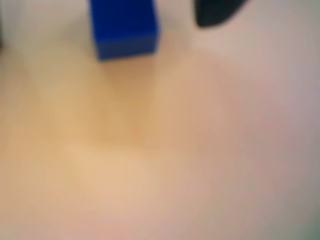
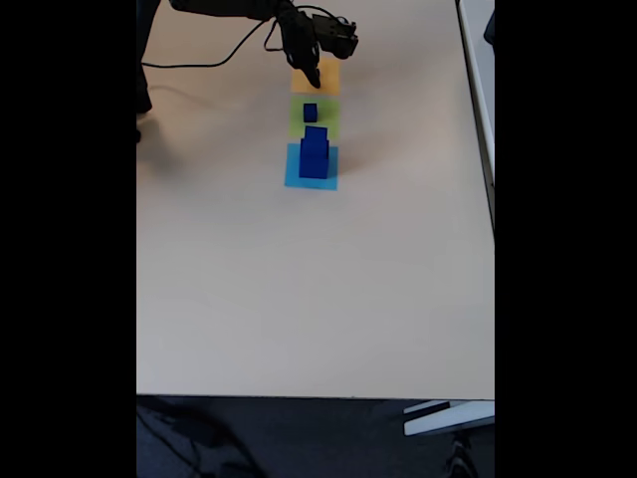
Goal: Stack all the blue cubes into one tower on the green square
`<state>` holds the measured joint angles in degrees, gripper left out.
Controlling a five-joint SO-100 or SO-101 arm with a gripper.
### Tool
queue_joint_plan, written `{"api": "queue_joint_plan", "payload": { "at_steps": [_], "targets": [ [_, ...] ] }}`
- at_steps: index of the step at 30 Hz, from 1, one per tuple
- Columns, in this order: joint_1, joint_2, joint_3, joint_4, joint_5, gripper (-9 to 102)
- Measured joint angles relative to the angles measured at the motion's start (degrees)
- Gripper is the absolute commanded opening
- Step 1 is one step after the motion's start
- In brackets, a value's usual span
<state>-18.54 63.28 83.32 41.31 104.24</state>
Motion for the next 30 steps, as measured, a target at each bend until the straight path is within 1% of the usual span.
{"api": "queue_joint_plan", "payload": {
  "at_steps": [3, 7, 17, 24, 30],
  "targets": [
    [0.0, 0.0, 0.0, 0.5, 0.0, 16],
    [0.0, 0.0, 0.0, 0.5, 0.0, 7],
    [0.4, 0.0, 0.0, 0.5, -1.2, 7],
    [1.2, 0.0, 0.0, 0.5, -2.2, 0],
    [1.4, 0.0, 0.0, 0.5, -2.7, 0]
  ]
}}
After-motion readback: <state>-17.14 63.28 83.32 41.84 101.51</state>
